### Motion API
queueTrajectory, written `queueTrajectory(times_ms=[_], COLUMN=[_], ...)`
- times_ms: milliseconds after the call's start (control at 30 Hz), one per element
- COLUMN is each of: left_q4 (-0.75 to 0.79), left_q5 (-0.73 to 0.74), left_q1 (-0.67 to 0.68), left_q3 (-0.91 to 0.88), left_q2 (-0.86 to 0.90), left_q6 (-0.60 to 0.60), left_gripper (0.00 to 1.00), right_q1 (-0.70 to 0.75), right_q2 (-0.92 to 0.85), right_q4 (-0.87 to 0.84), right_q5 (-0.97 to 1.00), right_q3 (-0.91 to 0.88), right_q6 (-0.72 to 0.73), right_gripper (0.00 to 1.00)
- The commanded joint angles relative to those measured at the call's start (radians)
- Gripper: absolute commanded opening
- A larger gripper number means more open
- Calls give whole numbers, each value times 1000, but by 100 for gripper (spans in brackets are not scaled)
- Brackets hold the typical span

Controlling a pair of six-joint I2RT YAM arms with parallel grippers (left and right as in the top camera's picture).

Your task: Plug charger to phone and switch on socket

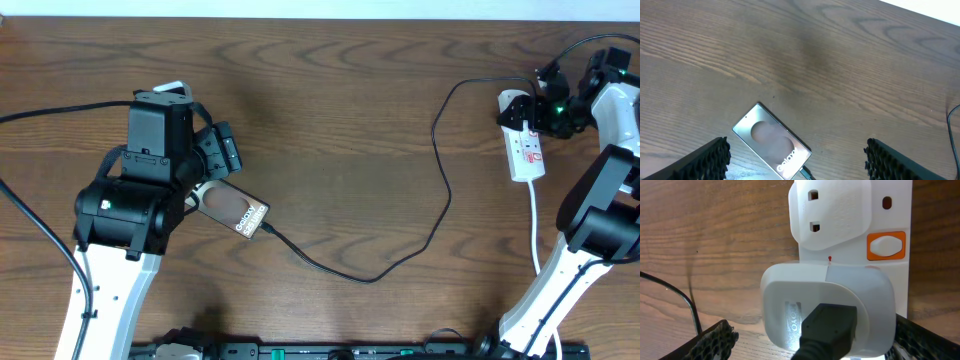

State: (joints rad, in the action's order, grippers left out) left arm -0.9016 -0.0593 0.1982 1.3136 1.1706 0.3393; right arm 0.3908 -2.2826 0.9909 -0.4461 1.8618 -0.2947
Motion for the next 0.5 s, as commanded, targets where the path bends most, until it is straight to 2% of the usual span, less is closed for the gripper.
queueTrajectory(times_ms=[0, 467], left_q4=[-3, -3], left_q5=[-20, -20], left_q1=[3, 3], left_q3=[19, 19], left_q2=[0, 0], left_q6=[-2, -2], left_gripper=[85, 85], right_q1=[-41, -41], right_q2=[-16, -16], right_q4=[19, 14], right_q5=[-20, 79], right_q3=[-11, -11], right_q6=[34, 93], right_gripper=[90, 88])
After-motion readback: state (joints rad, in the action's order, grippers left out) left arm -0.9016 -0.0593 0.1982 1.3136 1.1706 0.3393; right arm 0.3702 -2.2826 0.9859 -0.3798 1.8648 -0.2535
